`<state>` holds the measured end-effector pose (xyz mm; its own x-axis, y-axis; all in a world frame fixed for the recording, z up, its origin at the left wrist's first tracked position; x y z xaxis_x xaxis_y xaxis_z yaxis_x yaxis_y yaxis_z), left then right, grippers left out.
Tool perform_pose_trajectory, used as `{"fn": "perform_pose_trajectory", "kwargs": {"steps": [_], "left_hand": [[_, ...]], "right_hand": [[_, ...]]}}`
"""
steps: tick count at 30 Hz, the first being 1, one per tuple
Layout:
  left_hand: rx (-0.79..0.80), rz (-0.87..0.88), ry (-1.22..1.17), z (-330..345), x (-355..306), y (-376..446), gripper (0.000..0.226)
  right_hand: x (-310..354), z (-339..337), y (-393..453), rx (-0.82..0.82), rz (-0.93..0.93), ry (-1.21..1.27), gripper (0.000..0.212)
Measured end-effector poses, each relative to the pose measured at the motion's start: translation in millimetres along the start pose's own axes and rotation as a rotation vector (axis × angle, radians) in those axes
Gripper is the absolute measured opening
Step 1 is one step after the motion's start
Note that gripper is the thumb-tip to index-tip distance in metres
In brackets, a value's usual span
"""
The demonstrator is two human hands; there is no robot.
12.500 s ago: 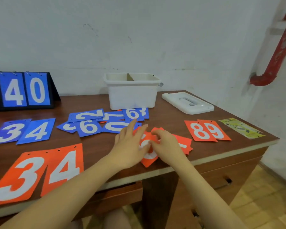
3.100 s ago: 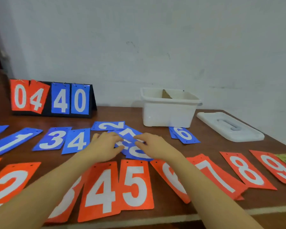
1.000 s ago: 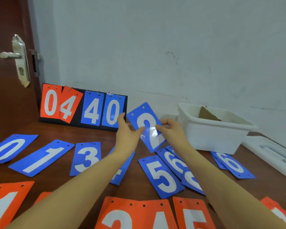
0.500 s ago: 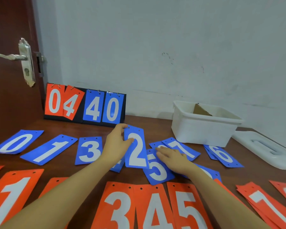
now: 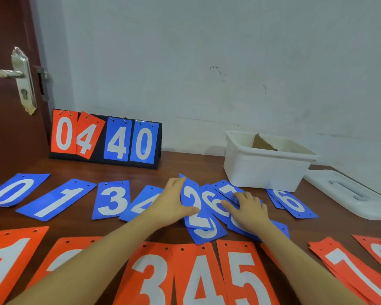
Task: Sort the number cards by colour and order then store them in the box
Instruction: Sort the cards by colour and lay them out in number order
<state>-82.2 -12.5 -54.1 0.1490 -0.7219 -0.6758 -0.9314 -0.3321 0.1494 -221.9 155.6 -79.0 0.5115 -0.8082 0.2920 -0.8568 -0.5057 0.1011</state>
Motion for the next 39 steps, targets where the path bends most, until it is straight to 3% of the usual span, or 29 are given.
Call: {"fn": "perform_pose_trajectory", "kwargs": {"steps": [5, 9, 12, 17, 22, 26, 30, 35, 39], "left_hand": [[0.114, -0.005, 0.292, 20.6, -4.5, 1.8, 0.101], [0.08, -0.048, 0.304, 12.4, 6.5, 5.7, 0.097], [0.0, -0.012, 0.234, 8.7, 6.0, 4.1, 0.094], [-0.173, 0.108, -0.144, -19.7, 0.8, -11.1, 0.07], [-0.278, 0.144, -0.19, -59.5, 7.0, -41.4, 0.068], [-0.521, 0.03, -0.16, -102.1, 40.4, -71.3, 0.062], [-0.573, -0.117, -0.028, -140.4, 84.2, -94.9, 0.052], [-0.499, -0.31, 0.054, -174.6, 138.4, -101.0, 0.052], [-0.399, -0.241, 0.095, -172.6, 140.5, -85.5, 0.054]], "right_hand": [[-17.2, -7.0, -5.7, 0.139, -0.087, 0.11, 0.054], [-34.2, -31.7, -8.8, -0.064, -0.023, 0.256, 0.032], [-24.5, -32.6, -13.0, -0.035, -0.051, 0.192, 0.032], [42.8, -20.1, -24.9, 0.076, -0.151, 0.681, 0.045], [129.7, -16.0, -34.0, 0.06, -0.277, 1.028, 0.043], [196.4, -9.6, -40.2, 0.038, -0.337, 1.125, 0.046], [255.2, 16.5, -38.1, 0.116, -0.418, 0.939, 0.04], [262.1, 70.8, -19.5, 0.244, -0.571, 0.006, 0.05], [231.5, 82.5, -18.7, 0.369, -0.446, -0.047, 0.052]]}}
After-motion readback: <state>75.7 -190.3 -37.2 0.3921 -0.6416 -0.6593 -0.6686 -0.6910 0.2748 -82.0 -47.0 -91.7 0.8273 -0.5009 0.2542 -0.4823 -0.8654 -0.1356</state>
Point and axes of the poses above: each hand's wrist, its own y-axis towards the middle knuckle, its own z-axis out of the palm, x = y × z, the point moved 5 cm from there along y, towards the middle knuckle, and after that the axes turned 3 degrees about y, right-handed, at the moved point
